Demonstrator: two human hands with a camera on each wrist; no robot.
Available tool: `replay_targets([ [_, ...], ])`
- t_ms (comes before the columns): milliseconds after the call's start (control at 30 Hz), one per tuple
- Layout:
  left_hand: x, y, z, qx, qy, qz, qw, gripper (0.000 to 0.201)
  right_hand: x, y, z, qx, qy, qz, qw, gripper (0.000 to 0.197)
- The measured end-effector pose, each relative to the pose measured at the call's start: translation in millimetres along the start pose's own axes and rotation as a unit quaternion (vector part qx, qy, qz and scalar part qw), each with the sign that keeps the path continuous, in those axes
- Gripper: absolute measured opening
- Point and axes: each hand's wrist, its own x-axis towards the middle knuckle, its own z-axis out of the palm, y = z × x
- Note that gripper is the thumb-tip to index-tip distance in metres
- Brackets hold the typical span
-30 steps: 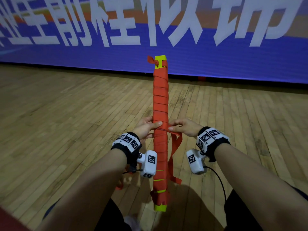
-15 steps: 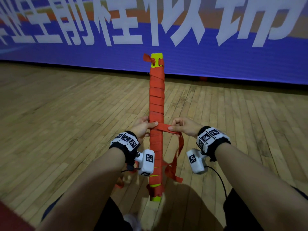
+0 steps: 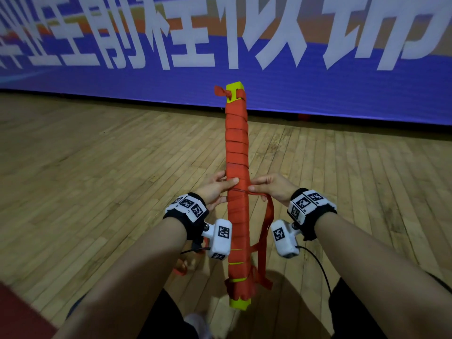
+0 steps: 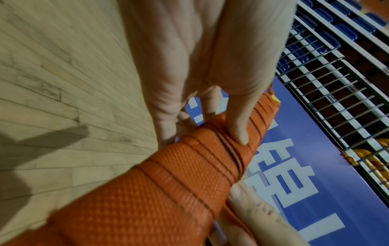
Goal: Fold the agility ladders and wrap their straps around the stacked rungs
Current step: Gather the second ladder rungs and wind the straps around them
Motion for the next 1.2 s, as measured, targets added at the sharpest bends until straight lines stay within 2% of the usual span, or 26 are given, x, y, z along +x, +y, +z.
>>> replay_targets([
  [100,0.4,0.2,1.5,0.029,0.052,0.019,0.998,0.036,-0.5,-1.6,3.6,0.007,0.027,-0.007,1.0,0.028],
  [233,-2.2,1.9,2.2,0.083,0.064,0.012,0.994,0.033,-1.4,-2.6,8.2,-0.015,0.047,-0.008,0.999,0.021],
  [367,-0.3,1.3,3.2,0.169,0.095,0.034,0.98,0.037,0.1,-2.9,13.6,-0.026,0.051,-0.015,0.998,0.018],
  [500,2.2,-1.9,2.3,0.084,0.093,0.02,0.992,0.038,-1.3,-5.0,9.9,-0.013,0.03,-0.012,0.999,0.018],
  [600,-1.5,-0.5,3.3,0.021,0.058,0.003,0.998,0.026,-1.0,-5.9,2.9,-0.006,0.012,0.004,1.0,0.028],
  [700,-2.7,-1.9,6.2,-0.013,0.02,-0.006,1.0,0.039,-3.9,-5.2,-3.1,-0.004,-0.016,0.034,0.999,0.039],
  [867,-3.2,-0.4,9.6,0.003,-0.011,-0.009,1.0,0.046,-8.0,-6.2,-5.8,-0.021,-0.014,0.032,0.999,0.033],
  [1033,-0.5,-0.3,13.3,0.039,0.031,0.003,0.999,0.048,-10.9,-8.3,-1.5,-0.028,0.044,0.027,0.998,0.018],
  [1133,0.7,-1.5,16.9,0.105,0.045,0.029,0.993,0.05,-10.1,-7.8,1.6,-0.018,0.064,0.024,0.998,0.019],
  [1200,2.1,-2.0,16.0,0.102,0.053,0.033,0.993,0.049,-8.5,-8.5,3.3,-0.003,0.057,0.026,0.998,0.023],
])
